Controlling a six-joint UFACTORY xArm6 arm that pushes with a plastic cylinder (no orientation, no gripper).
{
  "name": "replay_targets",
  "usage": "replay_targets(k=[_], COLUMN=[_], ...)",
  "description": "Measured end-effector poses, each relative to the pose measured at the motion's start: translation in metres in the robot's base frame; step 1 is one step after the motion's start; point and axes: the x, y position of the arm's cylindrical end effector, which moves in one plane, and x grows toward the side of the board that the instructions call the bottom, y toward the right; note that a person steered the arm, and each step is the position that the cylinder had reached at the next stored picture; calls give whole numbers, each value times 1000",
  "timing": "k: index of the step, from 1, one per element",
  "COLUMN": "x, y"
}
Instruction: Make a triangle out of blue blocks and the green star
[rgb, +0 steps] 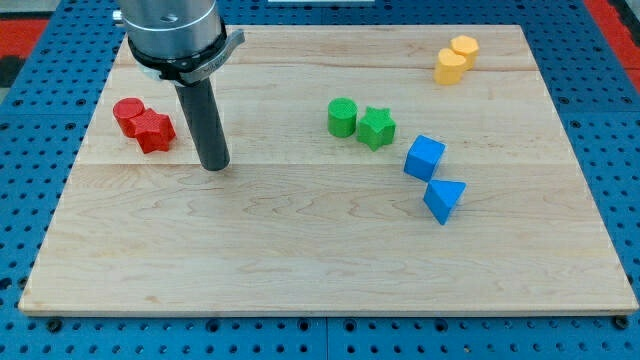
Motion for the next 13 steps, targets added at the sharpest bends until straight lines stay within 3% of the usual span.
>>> replay_targets(k=[2,4,6,8,11,12,13], x=[0,-5,7,7,-44,-46,-51], y=[23,128,125,231,218,153,142])
